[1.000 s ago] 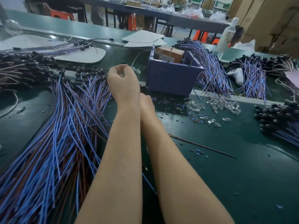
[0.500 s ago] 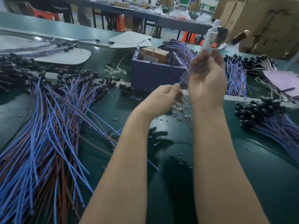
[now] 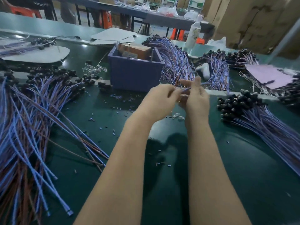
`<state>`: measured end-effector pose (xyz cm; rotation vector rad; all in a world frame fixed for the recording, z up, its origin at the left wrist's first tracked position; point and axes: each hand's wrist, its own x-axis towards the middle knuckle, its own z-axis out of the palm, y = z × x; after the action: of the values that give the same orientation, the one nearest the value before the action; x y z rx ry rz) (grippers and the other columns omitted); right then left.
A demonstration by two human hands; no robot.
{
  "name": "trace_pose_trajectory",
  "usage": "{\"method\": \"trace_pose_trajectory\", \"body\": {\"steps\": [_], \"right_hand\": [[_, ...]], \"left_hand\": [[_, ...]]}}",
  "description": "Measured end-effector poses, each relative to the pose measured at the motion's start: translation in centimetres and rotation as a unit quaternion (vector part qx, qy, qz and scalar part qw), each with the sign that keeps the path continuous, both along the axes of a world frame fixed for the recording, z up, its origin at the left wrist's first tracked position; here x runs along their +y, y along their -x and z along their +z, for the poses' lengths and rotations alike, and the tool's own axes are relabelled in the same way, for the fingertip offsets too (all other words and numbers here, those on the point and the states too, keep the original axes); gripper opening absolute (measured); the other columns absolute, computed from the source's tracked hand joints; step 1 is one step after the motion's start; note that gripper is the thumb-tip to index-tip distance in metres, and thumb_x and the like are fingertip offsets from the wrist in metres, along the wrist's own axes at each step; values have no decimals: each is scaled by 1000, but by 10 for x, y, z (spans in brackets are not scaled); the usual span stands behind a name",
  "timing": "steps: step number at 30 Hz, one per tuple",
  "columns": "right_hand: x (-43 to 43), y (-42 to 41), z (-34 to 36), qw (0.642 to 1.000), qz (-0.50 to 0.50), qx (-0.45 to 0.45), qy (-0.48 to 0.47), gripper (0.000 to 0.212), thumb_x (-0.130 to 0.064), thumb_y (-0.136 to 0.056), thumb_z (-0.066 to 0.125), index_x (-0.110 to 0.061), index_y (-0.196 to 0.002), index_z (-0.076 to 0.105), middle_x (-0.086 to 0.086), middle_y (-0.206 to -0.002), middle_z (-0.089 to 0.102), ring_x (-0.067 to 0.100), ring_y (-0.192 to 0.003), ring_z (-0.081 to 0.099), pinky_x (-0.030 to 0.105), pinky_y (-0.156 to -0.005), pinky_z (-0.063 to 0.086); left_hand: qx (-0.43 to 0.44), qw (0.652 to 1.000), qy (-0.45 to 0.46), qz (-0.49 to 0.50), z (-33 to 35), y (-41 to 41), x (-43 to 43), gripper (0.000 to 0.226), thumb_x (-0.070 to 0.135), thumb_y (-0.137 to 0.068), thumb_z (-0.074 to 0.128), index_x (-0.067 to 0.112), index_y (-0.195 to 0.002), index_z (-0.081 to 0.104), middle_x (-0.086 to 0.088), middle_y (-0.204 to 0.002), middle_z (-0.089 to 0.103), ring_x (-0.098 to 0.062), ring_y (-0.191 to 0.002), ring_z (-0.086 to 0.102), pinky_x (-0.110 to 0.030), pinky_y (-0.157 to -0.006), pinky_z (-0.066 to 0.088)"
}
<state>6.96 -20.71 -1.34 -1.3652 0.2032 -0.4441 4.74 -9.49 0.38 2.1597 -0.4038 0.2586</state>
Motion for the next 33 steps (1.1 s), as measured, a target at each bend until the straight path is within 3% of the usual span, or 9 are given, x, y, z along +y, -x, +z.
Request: {"method": "trace_pose_trajectory", "body": {"steps": [2, 4, 7, 11, 15, 18, 25, 28, 33], "right_hand": [[3, 2, -10, 996, -28, 14, -84, 45, -40, -102, 33, -13, -90, 66, 2, -63, 47, 7, -47, 43, 16, -43, 35], [7, 4, -18, 991, -27, 38, -129, 46, -44, -101, 32, -16, -86, 66, -3, -56, 41, 6, -42, 40, 16, -42, 33], [15, 2, -21, 992, 62, 74, -84, 33, -35, -100, 41, -13, -86, 62, 0, -60, 47, 7, -43, 46, 17, -43, 39], [27, 8, -24, 983, 174, 47, -38, 13, -7, -96, 52, -8, -84, 58, 7, -72, 60, 7, -56, 60, 16, -58, 54], [17, 6, -23, 995, 76, 4, -71, 13, -4, -95, 52, -5, -82, 55, 9, -72, 61, 6, -54, 63, 17, -59, 55], [10, 4, -23, 990, -10, -12, -139, 16, -5, -94, 55, -6, -78, 55, 3, -62, 62, 5, -50, 62, 16, -55, 53], [7, 5, -20, 968, -66, -34, -241, 14, -8, -93, 57, -9, -80, 54, 5, -71, 60, 5, -53, 62, 16, -56, 53], [13, 6, -21, 984, 4, 7, -179, 9, -9, -93, 57, -10, -84, 57, 3, -72, 60, 8, -60, 60, 16, -60, 55], [22, 8, -23, 998, 68, 9, -14, 15, -12, -94, 57, -12, -78, 58, 0, -65, 58, 4, -52, 55, 16, -54, 48]], "left_hand": [[34, 999, 1, 26, -13, -2, 18, 27, 23, -96, 51, 6, -81, 65, -2, -69, 63, -15, -60, 51, -28, -58, 40], [77, 997, 9, 27, -22, -5, 30, 17, 22, -94, 56, 15, -83, 68, 6, -68, 62, -6, -61, 52, -23, -62, 40], [80, 994, 50, 59, -32, -9, 28, 12, 18, -92, 59, 15, -93, 70, 2, -80, 66, -12, -74, 57, -24, -73, 43], [45, 989, 94, 109, -38, -9, 21, 10, 16, -91, 58, 16, -90, 68, 10, -75, 63, -8, -73, 57, -13, -65, 39], [65, 983, 80, 151, -43, -12, 28, 11, 25, -91, 60, 18, -91, 69, 8, -74, 64, -12, -76, 59, -22, -71, 43], [99, 978, 67, 171, -46, -12, 32, 12, 28, -91, 59, 20, -88, 67, 2, -85, 69, -17, -83, 61, -28, -78, 48], [122, 980, 51, 146, -44, -12, 32, 22, 34, -91, 60, 16, -79, 65, 1, -75, 63, -15, -73, 53, -24, -65, 35], [106, 984, 86, 112, -42, -10, 27, 22, 33, -91, 61, 17, -76, 64, 4, -70, 62, -13, -70, 54, -23, -61, 38], [96, 981, 149, 80, -41, -9, 24, 23, 31, -90, 63, 27, -67, 61, 8, -66, 64, -10, -68, 59, -27, -70, 47]]}}
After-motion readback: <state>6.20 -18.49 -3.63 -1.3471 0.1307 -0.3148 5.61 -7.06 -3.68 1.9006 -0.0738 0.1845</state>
